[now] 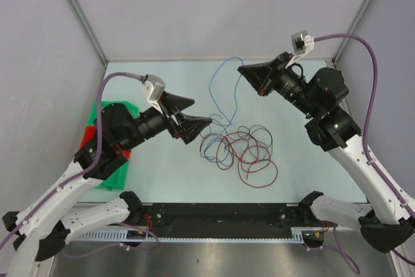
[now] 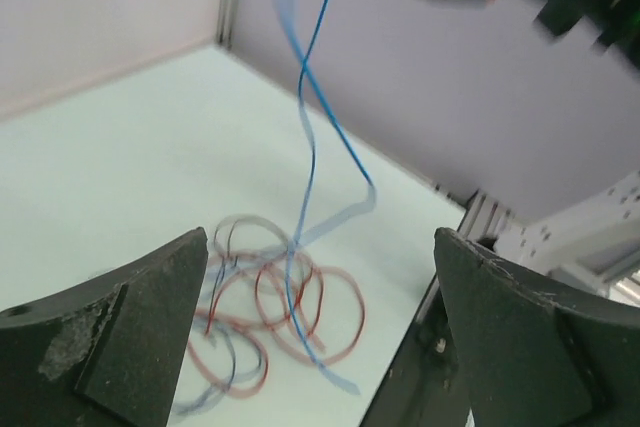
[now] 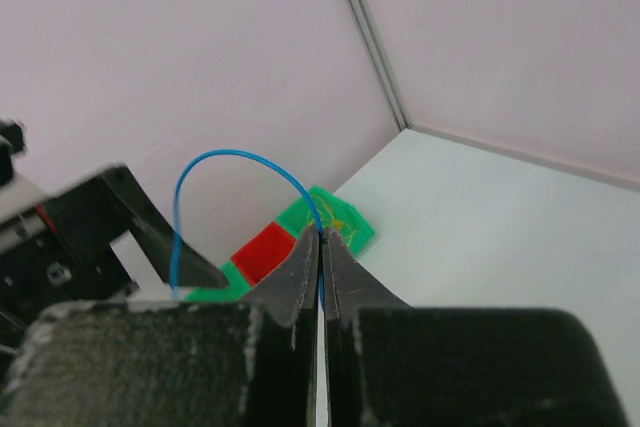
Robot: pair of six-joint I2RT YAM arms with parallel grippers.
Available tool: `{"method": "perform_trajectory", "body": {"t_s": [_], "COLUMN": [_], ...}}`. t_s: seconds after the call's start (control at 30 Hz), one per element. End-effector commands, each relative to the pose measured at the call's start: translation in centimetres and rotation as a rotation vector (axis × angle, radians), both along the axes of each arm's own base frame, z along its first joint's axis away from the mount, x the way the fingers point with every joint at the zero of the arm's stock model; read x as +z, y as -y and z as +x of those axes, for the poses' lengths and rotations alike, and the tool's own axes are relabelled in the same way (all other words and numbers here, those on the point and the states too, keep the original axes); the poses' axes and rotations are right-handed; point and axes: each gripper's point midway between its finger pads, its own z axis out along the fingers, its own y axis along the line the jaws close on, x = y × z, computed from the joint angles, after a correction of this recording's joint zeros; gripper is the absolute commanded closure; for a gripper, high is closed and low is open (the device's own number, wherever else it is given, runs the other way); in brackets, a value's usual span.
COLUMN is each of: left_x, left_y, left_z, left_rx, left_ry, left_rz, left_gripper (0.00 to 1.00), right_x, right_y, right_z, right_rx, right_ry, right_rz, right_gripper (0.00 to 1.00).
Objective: Untangle the cables
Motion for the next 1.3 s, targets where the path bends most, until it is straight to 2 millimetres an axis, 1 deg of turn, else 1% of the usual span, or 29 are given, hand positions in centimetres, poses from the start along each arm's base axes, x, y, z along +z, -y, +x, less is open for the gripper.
{"method": "perform_trajectory", "body": {"t_s": [0.0, 0.03, 0.1, 0.13, 0.2, 0.23, 0.3, 0.37, 0.4, 0.43, 0.47, 0.5, 0.53, 0.57, 0.63, 0.67, 0.7, 0.73, 0.77, 0.8, 0.83, 0.87, 0.9, 0.93, 1.03, 1.13, 1.2, 1.23, 1.27], "left_x": [-4.6, -6.5, -7.7, -9.5, -10.8, -11.9, -12.8, -14.1, -14.6, -15.2, -16.0, -16.6, -16.9, -18.3, -18.8, -19.5, -21.1, -21.2, -21.6, -23.4, -23.5, -24.0, -26.4, -26.5, -30.9, -34.1, -34.9, -34.1, -34.7], "left_y": [-2.5, -2.9, -3.9, -4.4, -4.4, -4.3, -3.4, -2.4, -2.0, -0.9, 0.0, 0.6, 2.0, 3.2, 5.1, 6.0, 7.1, 8.3, 9.0, 10.1, 11.1, 11.8, 12.6, 13.5, 15.2, 16.8, 17.8, 19.2, 19.8], "left_z": [-0.5, -0.7, -1.0, -1.0, -1.4, -1.7, -2.6, -3.1, -3.2, -4.0, -4.3, -4.4, -5.7, -5.9, -6.8, -7.1, -7.2, -7.8, -8.1, -8.2, -8.5, -8.6, -8.5, -8.5, -7.1, -6.0, -6.1, -6.8, -7.4], "left_rx": [0.081, 0.088, 0.119, 0.139, 0.132, 0.113, 0.048, 0.004, -0.005, -0.046, -0.065, -0.066, -0.118, -0.134, -0.161, -0.176, -0.185, -0.199, -0.211, -0.219, -0.232, -0.235, -0.232, -0.233, -0.153, -0.086, -0.076, -0.104, -0.118], "left_ry": [-0.104, -0.139, -0.172, -0.211, -0.235, -0.248, -0.257, -0.271, -0.273, -0.268, -0.274, -0.27, -0.257, -0.276, -0.265, -0.26, -0.271, -0.254, -0.241, -0.249, -0.225, -0.219, -0.227, -0.214, -0.25, -0.299, -0.306, -0.277, -0.262], "left_rz": [0.065, 0.098, 0.104, 0.14, 0.161, 0.183, 0.196, 0.219, 0.227, 0.239, 0.258, 0.272, 0.28, 0.317, 0.332, 0.354, 0.398, 0.404, 0.421, 0.47, 0.47, 0.483, 0.54, 0.537, 0.631, 0.725, 0.753, 0.739, 0.754], "left_gripper": [0.0, 0.0, 0.0, 0.0, 0.0, 0.0, 0.02, 0.08, 0.09, 0.1, 0.1, 0.1, 0.1, 0.11, 0.12, 0.12, 0.12, 0.12, 0.12, 0.12, 0.12, 0.13, 0.13, 0.14, 0.19, 0.25, 0.27, 0.28, 0.28], "right_x": [3.5, 3.1, 3.4, 4.3, 3.8, 5.3, 4.4, 6.2, 5.4, 5.5, 6.9, 6.1, 6.1, 6.2, 7.0, 6.6, 8.3, 7.3, 7.1, 7.4, 7.5, 7.7, 7.7, 8.0, 8.0, 7.8, 7.7, 7.5, 7.9], "right_y": [-0.6, -1.3, -2.3, -2.7, -3.9, -4.3, -5.7, -6.3, -7.2, -7.7, -7.7, -8.8, -9.3, -9.7, -10.9, -11.6, -11.5, -12.7, -13.0, -13.5, -14.0, -14.3, -14.8, -14.9, -15.9, -17.1, -18.1, -18.6, -19.3], "right_z": [0.3, 1.0, 1.0, 0.9, 1.9, 1.4, 2.7, 2.8, 3.6, 4.0, 3.9, 4.9, 5.2, 5.2, 5.9, 6.0, 5.7, 6.4, 6.5, 6.3, 6.6, 6.4, 6.3, 6.1, 5.7, 5.0, 4.5, 4.2, 3.4], "right_rx": [0.018, 0.025, 0.048, 0.053, 0.044, 0.051, 0.048, 0.048, 0.048, 0.046, 0.041, 0.044, 0.049, 0.053, 0.061, 0.071, 0.071, 0.078, 0.08, 0.089, 0.092, 0.097, 0.105, 0.109, 0.126, 0.155, 0.185, 0.198, 0.224], "right_ry": [0.046, 0.034, 0.036, 0.055, 0.039, 0.068, 0.036, 0.063, 0.042, 0.04, 0.059, 0.045, 0.04, 0.035, 0.047, 0.031, 0.062, 0.044, 0.038, 0.043, 0.048, 0.051, 0.053, 0.061, 0.065, 0.063, 0.067, 0.067, 0.085], "right_rz": [0.021, 0.01, 0.003, 0.003, -0.022, -0.014, -0.039, -0.025, -0.047, -0.053, -0.045, -0.063, -0.068, -0.076, -0.074, -0.09, -0.068, -0.086, -0.095, -0.093, -0.088, -0.085, -0.086, -0.078, -0.067, -0.055, -0.045, -0.043, -0.033], "right_gripper": [1.0, 1.0, 1.0, 1.0, 1.0, 1.0, 1.0, 1.0, 1.0, 1.0, 1.0, 1.0, 1.0, 1.0, 1.0, 1.0, 1.0, 1.0, 1.0, 1.0, 1.0, 1.0, 1.0, 1.0, 1.0, 1.0, 1.0, 1.0, 1.0]}}
